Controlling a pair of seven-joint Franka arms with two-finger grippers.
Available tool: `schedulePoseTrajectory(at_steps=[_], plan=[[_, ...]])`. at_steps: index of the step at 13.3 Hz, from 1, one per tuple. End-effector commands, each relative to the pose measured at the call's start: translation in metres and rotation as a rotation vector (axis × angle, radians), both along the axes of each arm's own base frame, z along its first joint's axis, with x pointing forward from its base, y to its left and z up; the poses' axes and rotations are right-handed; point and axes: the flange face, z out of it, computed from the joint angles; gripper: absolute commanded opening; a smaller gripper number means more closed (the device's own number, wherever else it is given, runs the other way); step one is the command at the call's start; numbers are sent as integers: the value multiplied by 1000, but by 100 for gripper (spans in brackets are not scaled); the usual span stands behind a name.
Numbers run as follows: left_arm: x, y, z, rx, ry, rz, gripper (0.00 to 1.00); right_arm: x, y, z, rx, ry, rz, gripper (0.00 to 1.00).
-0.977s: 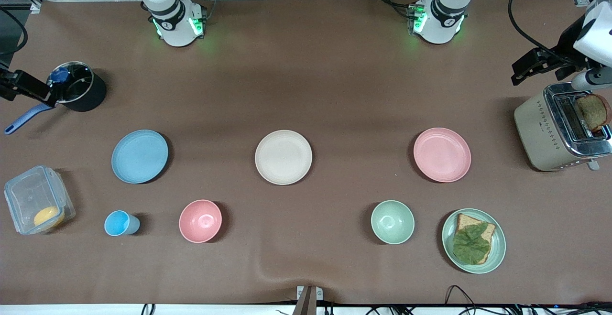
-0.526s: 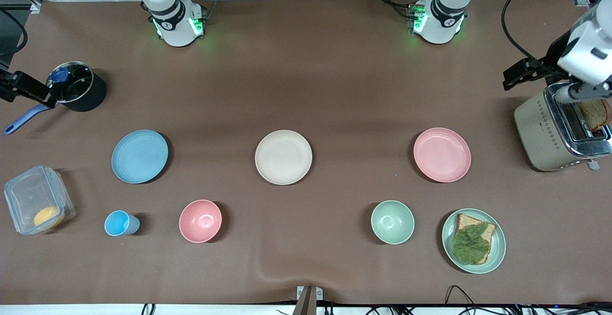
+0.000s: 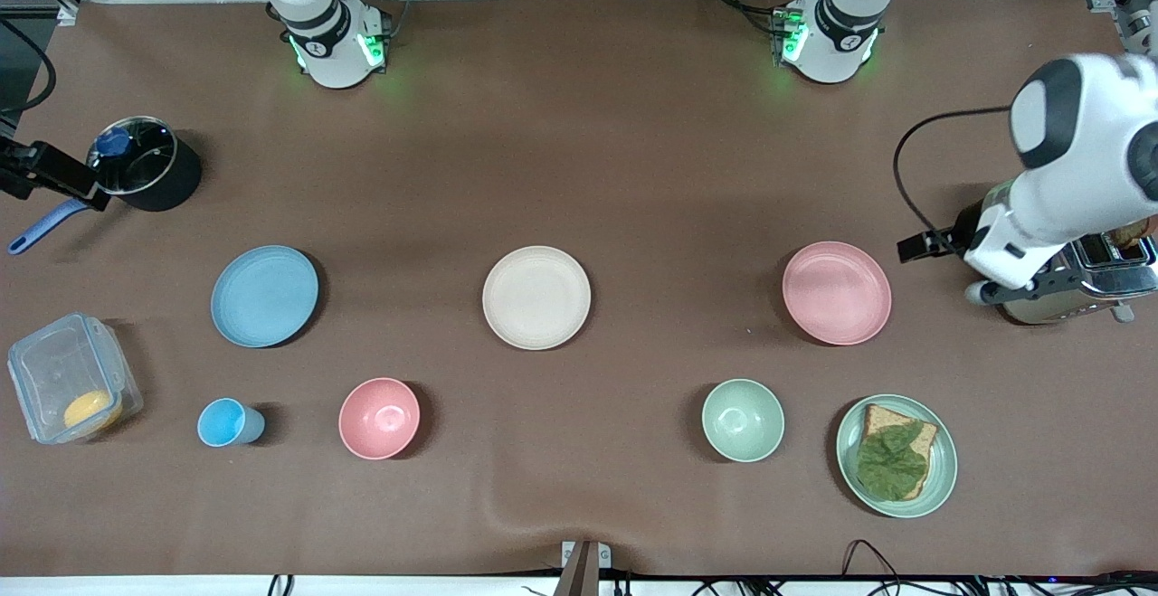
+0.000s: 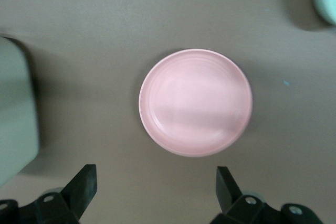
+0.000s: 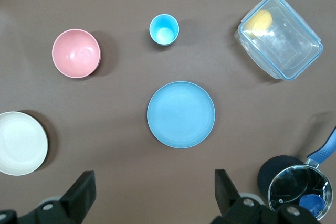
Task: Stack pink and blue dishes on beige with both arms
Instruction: 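Move the left gripper down to the rim of the pink plate, then grasp the pink plate with the left gripper while the right gripper reaches the blue plate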
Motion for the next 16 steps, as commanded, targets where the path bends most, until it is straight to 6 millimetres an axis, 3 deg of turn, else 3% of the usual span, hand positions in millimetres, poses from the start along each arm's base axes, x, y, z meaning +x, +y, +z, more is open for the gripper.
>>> schedulePoseTrajectory(at_steps=[1,2,4,6,7,11,14,16], plan=[[6,11,-60,-22,7,-6,100,29,4,-62,6,128,1,100],[10,11,-82,-28,10,-3,100,33,8,-69,1,141,20,100],[15,15,-125,-34,21,1,100,54,0,-132,-23,243,19,100],[18,31,-150,-14,17,-4,100,73,-12,-201,-35,326,5,100],[18,32,-161,-16,20,-3,100,79,-16,-223,-35,330,-7,100],[17,32,-175,-20,26,-2,90,61,-83,-317,-18,307,-94,100],[15,35,-186,-24,25,1,75,38,-96,-371,-13,265,-117,100],[15,36,-188,-24,27,-3,75,27,-107,-393,-9,242,-103,100]])
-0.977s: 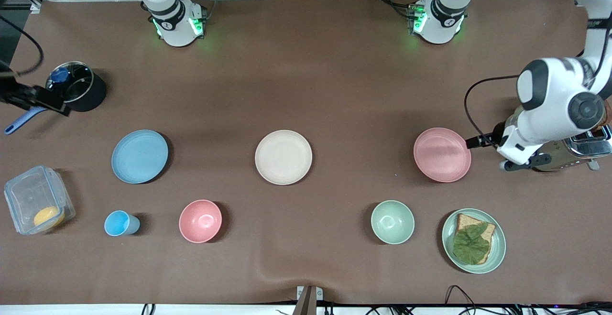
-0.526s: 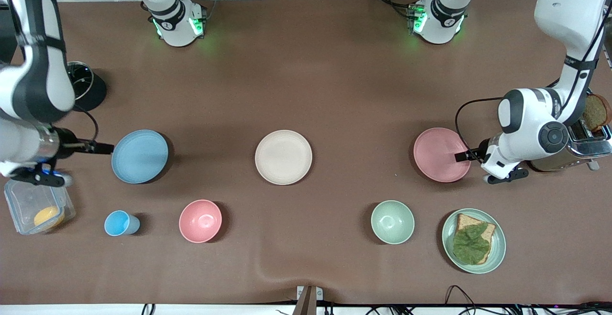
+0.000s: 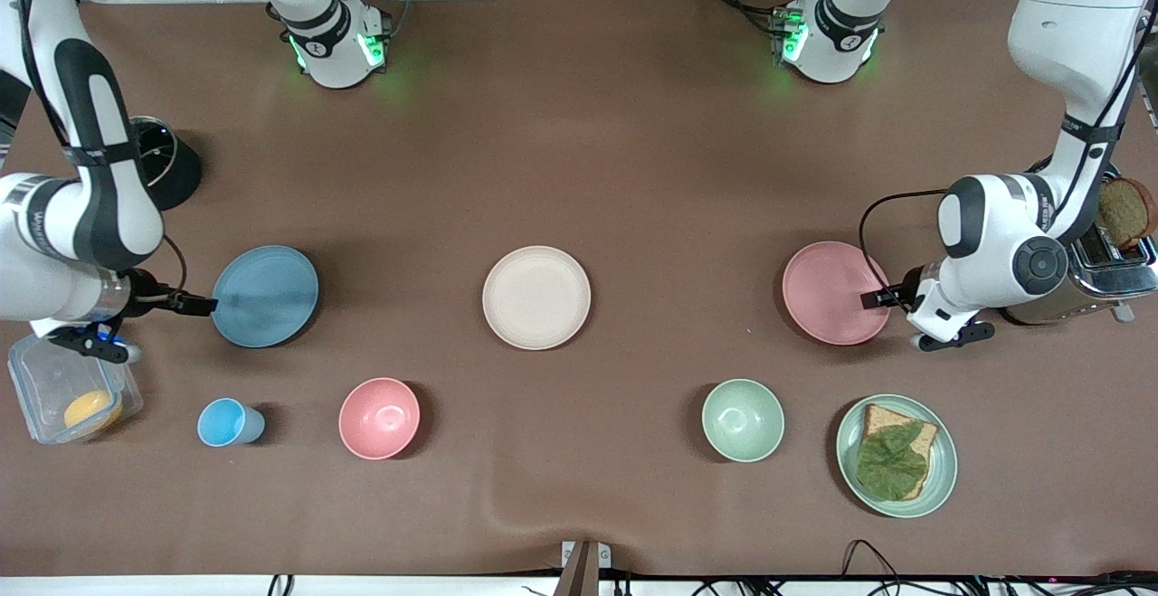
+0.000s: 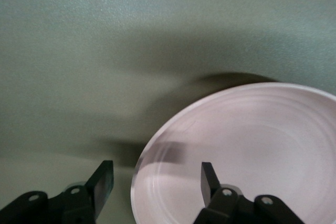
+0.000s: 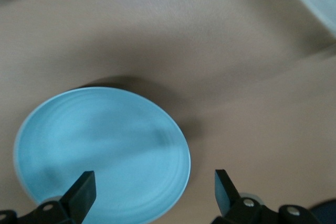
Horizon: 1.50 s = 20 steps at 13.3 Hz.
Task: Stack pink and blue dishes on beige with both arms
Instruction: 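Carry the pink plate onto the beige plate while the right gripper lifts the blue plate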
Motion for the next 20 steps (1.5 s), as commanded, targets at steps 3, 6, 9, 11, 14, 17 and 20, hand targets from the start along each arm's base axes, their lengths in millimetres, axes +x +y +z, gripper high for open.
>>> schedulePoseTrajectory(at_steps=[3,6,9,11,14,17,20], plan=[[2,6,-4,4,-12,-29,71,-24,-21,-60,23,18,13,100],[2,6,-7,2,-8,-28,37,-33,-39,-80,46,33,22,97],[4,8,-7,2,-11,-25,0,-36,-39,-92,56,44,10,0],[4,8,-6,1,-14,-28,0,-34,-34,-88,58,45,13,0],[6,10,22,-8,-34,-67,0,-32,-31,-85,58,42,18,0],[8,-32,77,-29,-57,-111,0,-30,-27,-73,61,48,25,0],[8,-92,132,-59,-89,-112,0,-26,-19,-50,65,46,38,0]])
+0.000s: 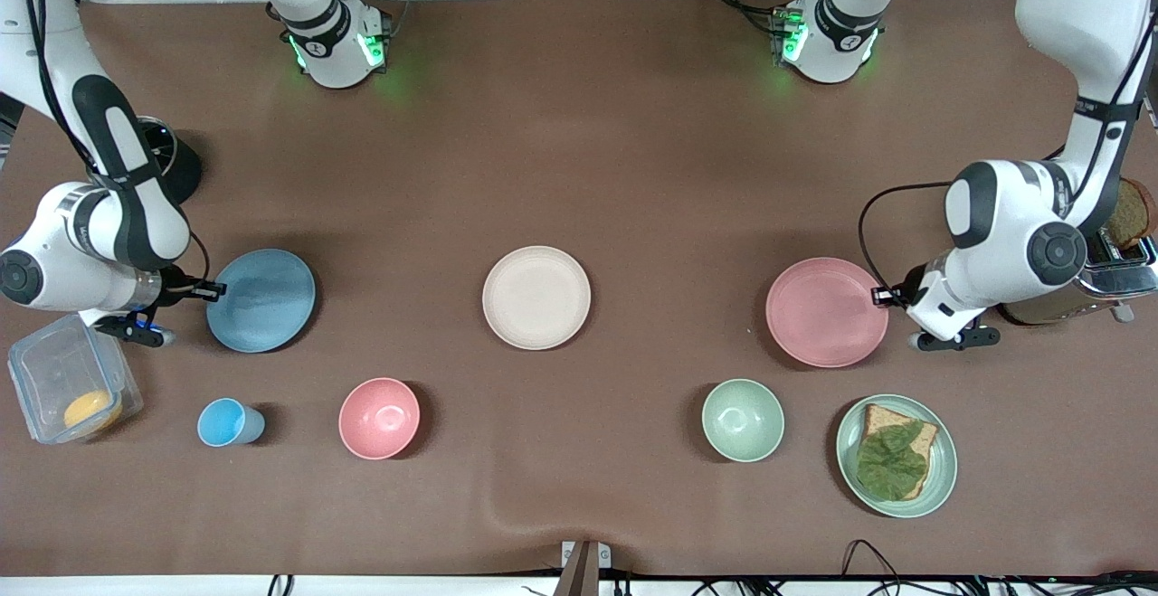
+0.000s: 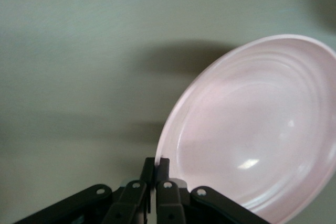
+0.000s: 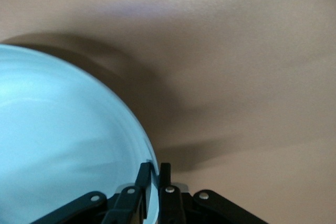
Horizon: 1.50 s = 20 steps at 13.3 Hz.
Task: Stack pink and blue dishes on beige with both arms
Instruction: 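Carry the pink plate onto the beige plate while the right gripper lifts the blue plate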
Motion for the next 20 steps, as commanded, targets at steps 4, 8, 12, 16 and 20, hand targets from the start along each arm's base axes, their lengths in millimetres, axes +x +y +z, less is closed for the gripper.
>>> schedulePoseTrajectory(at_steps=[4,8,12,16,20], plan=[[-18,-145,70,-40,20,130,0,6,23,61,19,-7,35,0],[-41,-251,61,-80,6,148,0,23,59,120,103,17,35,0],[-78,-344,18,-137,0,249,0,30,70,169,142,73,55,0],[-94,-391,-22,-218,-7,259,0,29,114,201,242,64,88,0],[-93,-418,-48,-248,1,239,0,37,166,216,255,38,164,0]])
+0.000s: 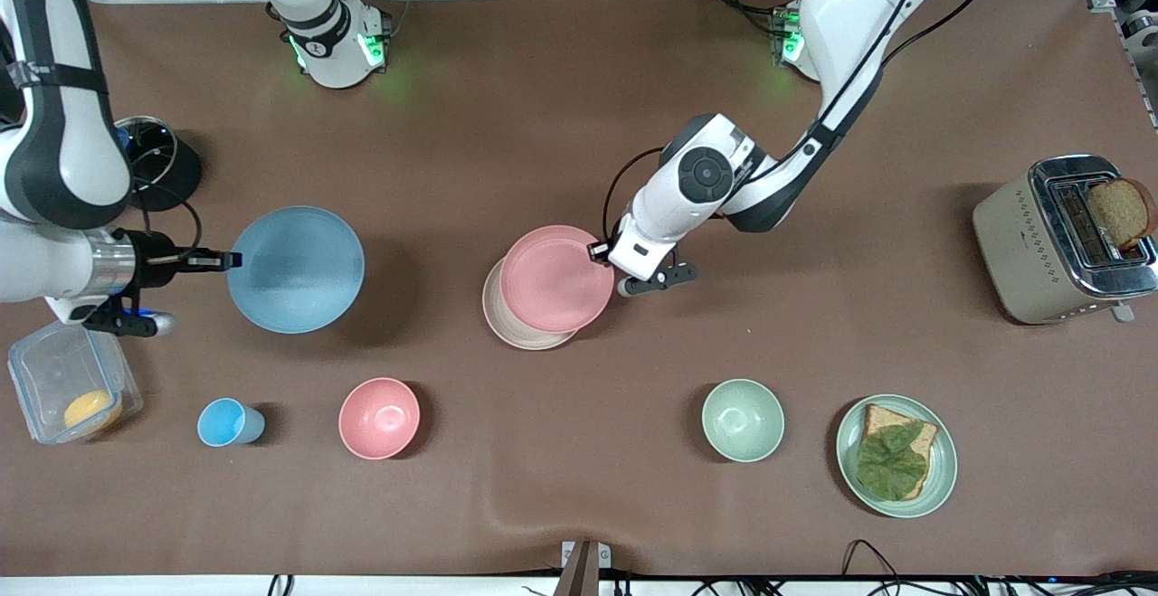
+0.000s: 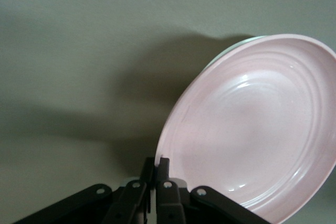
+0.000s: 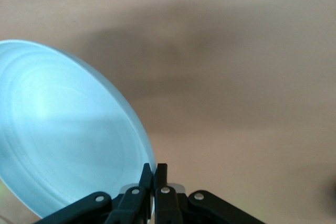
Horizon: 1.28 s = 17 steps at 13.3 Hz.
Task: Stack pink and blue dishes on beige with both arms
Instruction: 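Release the pink plate while the right gripper carries the blue plate toward the stack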
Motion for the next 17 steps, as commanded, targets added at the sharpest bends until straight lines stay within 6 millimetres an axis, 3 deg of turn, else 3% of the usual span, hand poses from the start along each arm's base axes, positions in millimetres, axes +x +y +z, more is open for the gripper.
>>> schedulePoseTrajectory(at_steps=[1,6,8,10,12,14,15,16,17], plan=[[6,-17,-13,0,-12,-3,0,2,35,16,23,-28,35,0],[11,-29,-23,-4,-13,-1,0,12,104,9,51,-81,31,0],[10,-30,-27,-3,-9,-3,0,5,129,-6,42,-45,41,0],[13,-33,-28,-8,-13,-5,0,1,140,-10,34,-29,38,0],[14,-36,-31,-12,-12,-6,0,-2,176,-21,30,-28,52,0],[16,-36,-34,-13,-10,-3,0,-12,185,-35,15,1,48,0],[16,-36,-36,-13,-9,-4,6,-12,182,-37,15,4,42,0],[20,-34,-36,-12,-12,3,31,-11,177,-38,17,8,35,0],[19,-37,-36,-13,-13,1,75,-12,179,-38,16,11,35,0]])
